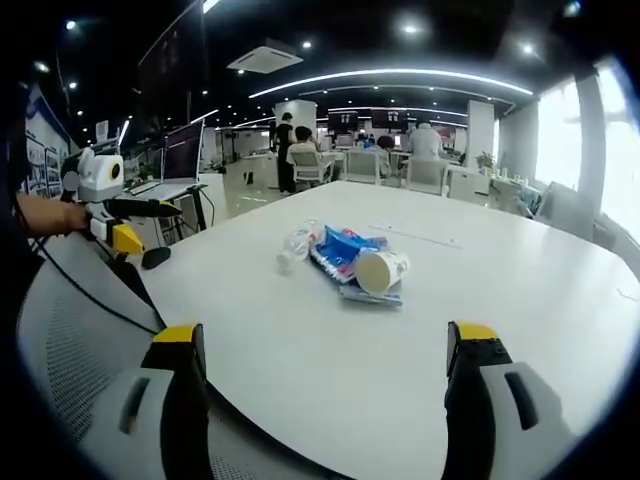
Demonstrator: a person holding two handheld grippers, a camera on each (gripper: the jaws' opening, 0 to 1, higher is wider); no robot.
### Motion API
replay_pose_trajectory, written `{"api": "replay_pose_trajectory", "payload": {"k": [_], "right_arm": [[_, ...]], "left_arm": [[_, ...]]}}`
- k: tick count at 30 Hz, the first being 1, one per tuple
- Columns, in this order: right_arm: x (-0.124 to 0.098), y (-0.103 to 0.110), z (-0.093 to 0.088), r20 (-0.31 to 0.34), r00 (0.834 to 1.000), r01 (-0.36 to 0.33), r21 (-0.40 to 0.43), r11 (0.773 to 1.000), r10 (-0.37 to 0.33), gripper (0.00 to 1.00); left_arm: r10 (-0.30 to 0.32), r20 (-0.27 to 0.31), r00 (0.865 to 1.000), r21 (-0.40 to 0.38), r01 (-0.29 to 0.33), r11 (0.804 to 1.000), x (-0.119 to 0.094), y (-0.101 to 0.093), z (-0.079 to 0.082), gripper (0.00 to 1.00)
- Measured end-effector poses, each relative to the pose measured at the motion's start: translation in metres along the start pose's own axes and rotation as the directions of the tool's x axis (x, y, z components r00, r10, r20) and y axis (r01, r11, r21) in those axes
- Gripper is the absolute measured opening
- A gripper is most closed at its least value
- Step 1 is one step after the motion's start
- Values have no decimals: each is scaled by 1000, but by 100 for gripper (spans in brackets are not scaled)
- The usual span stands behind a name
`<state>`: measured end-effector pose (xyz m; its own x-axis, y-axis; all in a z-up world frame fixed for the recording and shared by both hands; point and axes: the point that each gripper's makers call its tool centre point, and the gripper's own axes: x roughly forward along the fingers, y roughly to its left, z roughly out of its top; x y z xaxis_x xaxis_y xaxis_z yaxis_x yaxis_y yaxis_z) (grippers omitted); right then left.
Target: Arrange the tabletop items into an orderly group along one side of the table until the central work area is clear of visible clutter.
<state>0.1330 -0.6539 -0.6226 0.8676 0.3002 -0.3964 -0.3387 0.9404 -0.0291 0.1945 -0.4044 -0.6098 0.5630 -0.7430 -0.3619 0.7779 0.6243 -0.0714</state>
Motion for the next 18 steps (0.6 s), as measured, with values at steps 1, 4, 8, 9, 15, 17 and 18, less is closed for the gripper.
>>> {"api": "replay_pose_trajectory", "payload": {"k": [1,4,8,9,15,17,18], "right_arm": [[0,0,0,2,1000,0,-1,1000,0,100],[0,0,0,3,1000,0,-2,1000,0,100],[-1,0,2,13,1000,1,4,1000,-1,100],[-1,0,2,12,1000,1,3,1000,-1,100],[-1,0,3,16,1000,1,2,1000,-1,100],[-1,0,3,16,1000,0,2,1000,0,100],[-1,0,3,16,1000,1,0,1000,-1,100]], "left_arm": [[1,0,1000,1,-1,1000,0,0,0,100],[1,3,1000,2,-1,1000,0,0,0,100],[0,5,1000,1,0,1000,0,0,1,100],[0,3,1000,1,0,1000,0,0,0,100],[0,6,1000,1,0,1000,1,1,0,100],[0,8,1000,-3,0,1000,1,1,1,100],[0,9,1000,-3,0,1000,1,1,1,100]]}}
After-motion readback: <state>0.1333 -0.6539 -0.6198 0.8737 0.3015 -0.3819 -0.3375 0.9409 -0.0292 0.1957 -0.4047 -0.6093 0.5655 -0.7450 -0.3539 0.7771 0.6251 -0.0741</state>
